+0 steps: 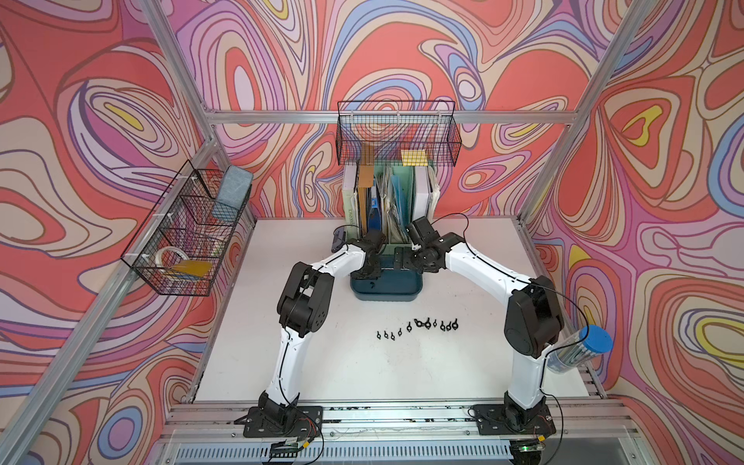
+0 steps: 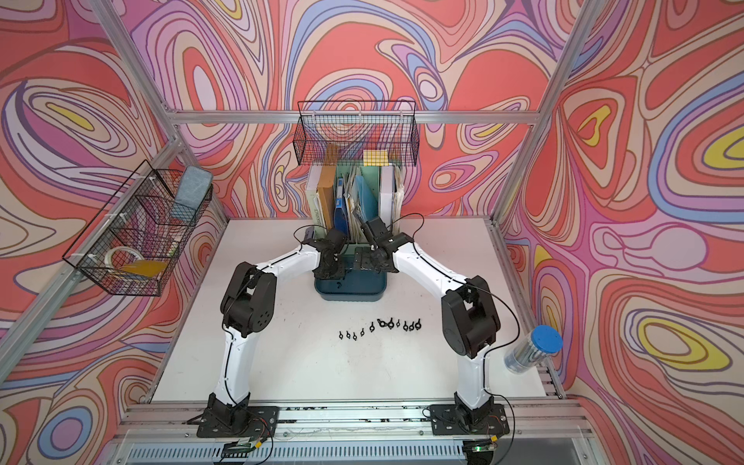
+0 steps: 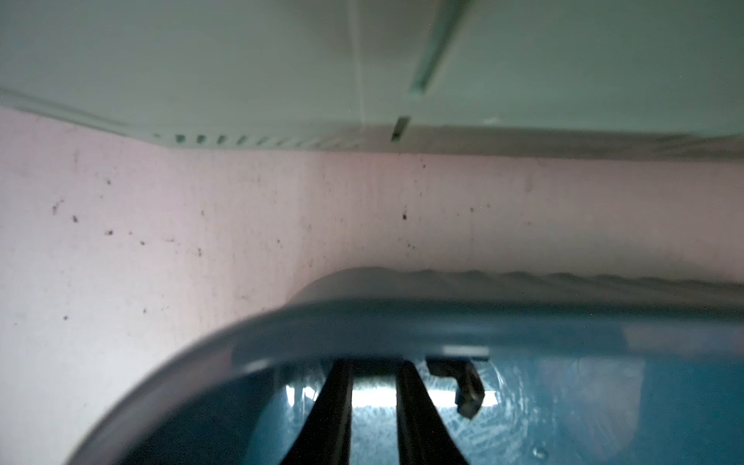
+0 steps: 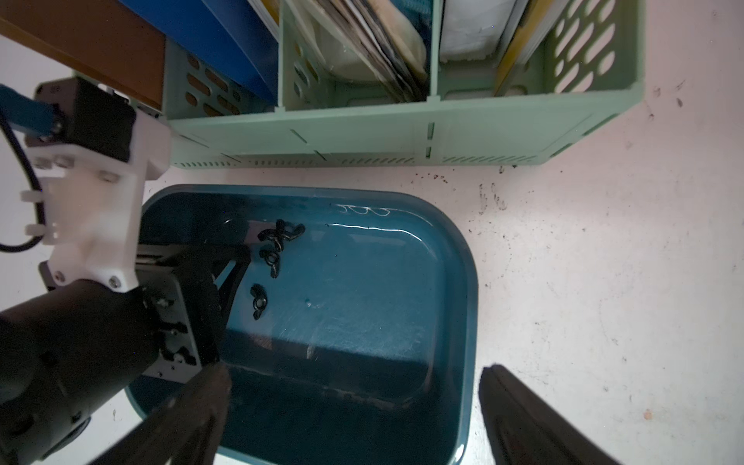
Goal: Take out the wing nut from the storage box
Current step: Pick up the wing nut from the storage box.
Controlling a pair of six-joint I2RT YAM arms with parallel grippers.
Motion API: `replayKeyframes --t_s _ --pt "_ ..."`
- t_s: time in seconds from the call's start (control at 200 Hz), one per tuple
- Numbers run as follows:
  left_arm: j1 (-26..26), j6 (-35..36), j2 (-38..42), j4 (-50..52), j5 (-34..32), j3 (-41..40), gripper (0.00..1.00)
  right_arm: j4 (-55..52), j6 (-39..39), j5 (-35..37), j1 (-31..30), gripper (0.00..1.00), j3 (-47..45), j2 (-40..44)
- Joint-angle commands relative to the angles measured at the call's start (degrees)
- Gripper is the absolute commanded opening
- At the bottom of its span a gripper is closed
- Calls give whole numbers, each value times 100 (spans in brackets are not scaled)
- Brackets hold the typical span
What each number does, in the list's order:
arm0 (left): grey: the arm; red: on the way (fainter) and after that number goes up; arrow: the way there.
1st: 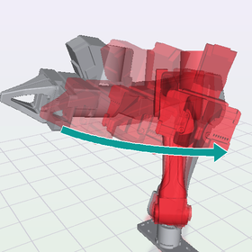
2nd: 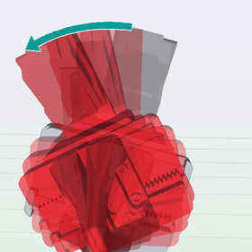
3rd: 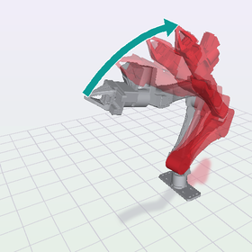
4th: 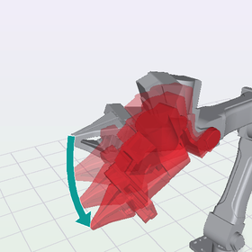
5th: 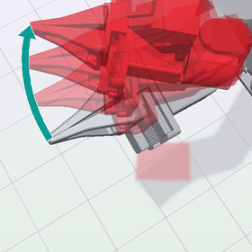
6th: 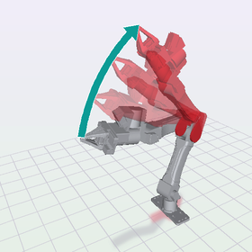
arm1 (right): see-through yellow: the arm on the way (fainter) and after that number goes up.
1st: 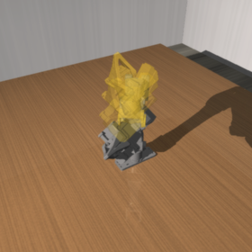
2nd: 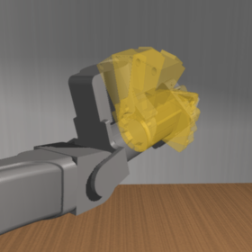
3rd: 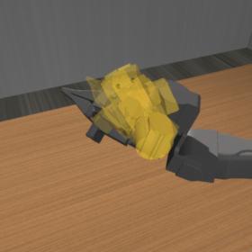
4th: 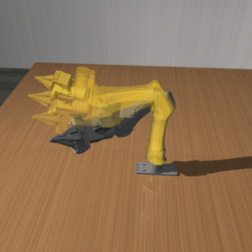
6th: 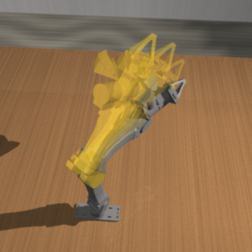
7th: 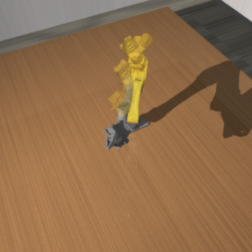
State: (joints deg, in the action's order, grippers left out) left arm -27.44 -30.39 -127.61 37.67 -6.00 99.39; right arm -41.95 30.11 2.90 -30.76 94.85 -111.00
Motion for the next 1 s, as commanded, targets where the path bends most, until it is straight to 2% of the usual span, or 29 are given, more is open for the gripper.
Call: replayKeyframes --t_s 0.0,0.22,0.396,0.771,0.866,0.991 --pt "11 23 225 390 111 -112 27 29 57 -54 35 98 -89 110" --pt "9 35 357 164 531 -129 37 54 57 -69 35 98 -114 120" --pt "11 48 533 58 575 -116 41 54 30 -83 35 98 -126 48" --pt "10 53 323 -71 992 68 40 35 3 -98 35 98 -79 25" --pt "11 37 317 21 932 163 41 94 -70 -301 35 98 -90 -7" --pt "17 64 568 65 677 59 48 80 -69 -321 35 98 -153 -108"
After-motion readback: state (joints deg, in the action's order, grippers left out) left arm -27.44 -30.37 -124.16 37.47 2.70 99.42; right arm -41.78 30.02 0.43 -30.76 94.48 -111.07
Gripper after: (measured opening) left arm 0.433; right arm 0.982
